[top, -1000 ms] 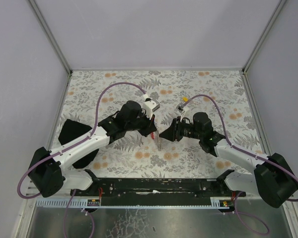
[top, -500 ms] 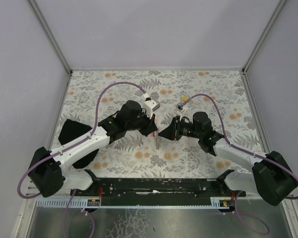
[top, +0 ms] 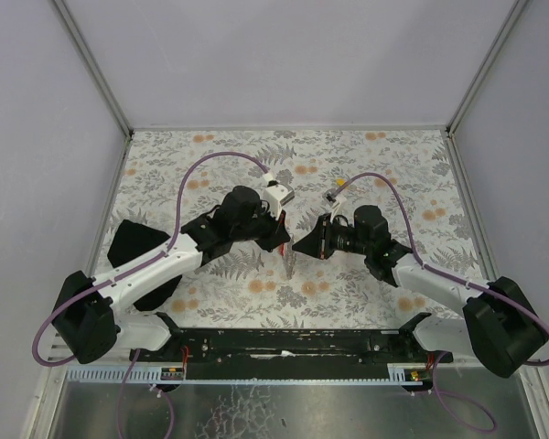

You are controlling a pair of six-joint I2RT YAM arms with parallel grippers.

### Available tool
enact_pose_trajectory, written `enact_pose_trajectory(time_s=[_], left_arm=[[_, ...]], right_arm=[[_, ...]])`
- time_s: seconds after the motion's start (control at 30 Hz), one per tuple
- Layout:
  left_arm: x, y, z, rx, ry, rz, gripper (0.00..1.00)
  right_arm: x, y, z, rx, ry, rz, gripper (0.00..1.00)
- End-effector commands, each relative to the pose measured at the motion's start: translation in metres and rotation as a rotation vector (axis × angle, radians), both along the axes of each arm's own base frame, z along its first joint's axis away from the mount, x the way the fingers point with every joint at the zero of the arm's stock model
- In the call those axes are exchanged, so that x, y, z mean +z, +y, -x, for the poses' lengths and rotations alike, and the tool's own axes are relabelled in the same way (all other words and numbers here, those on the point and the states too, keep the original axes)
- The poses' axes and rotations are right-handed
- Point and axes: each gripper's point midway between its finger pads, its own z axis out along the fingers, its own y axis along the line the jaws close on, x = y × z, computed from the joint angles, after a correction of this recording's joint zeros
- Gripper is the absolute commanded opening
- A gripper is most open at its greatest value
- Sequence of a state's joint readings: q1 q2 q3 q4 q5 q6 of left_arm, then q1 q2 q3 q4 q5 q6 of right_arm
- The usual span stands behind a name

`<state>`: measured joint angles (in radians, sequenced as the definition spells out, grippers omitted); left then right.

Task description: Put the keys on the keyring

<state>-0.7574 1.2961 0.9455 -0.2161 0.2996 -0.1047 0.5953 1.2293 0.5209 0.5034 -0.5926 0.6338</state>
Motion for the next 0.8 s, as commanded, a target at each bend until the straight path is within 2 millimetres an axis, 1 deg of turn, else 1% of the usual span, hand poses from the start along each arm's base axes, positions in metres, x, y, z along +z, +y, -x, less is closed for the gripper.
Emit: enact_pose_trajectory(time_s=[0.0,0.13,0.37,0.47,0.6,0.77], left_arm=[[0.007,-0.004,-0.008,0.035,-0.027,0.043,0.0],[0.001,0.001,-0.01,0.087,-0.008,0.04,0.0],[-0.003,0.012,-0.006,0.158,0.011,0.076,0.0],[0.0,0.016,-0.003,0.172,-0.003,0.098,0.0],[0.003,0.016,-0.001,0.172,-0.007,0.125,0.0],[-0.001,0.008,0.005,0.155,0.043,0.173,0.0]], right_arm=[[0.029,0.0,-0.01,-0.015,-0.109,-0.015,0.09],[0.026,-0.008,-0.013,-0.05,-0.139,0.025,0.04],[0.022,-0.012,-0.018,-0.075,-0.151,0.065,0.04],[0.021,-0.011,-0.018,-0.069,-0.138,0.076,0.04],[0.023,-0.011,-0.019,-0.068,-0.134,0.073,0.04],[0.03,-0.008,-0.022,-0.07,-0.153,0.054,0.04]])
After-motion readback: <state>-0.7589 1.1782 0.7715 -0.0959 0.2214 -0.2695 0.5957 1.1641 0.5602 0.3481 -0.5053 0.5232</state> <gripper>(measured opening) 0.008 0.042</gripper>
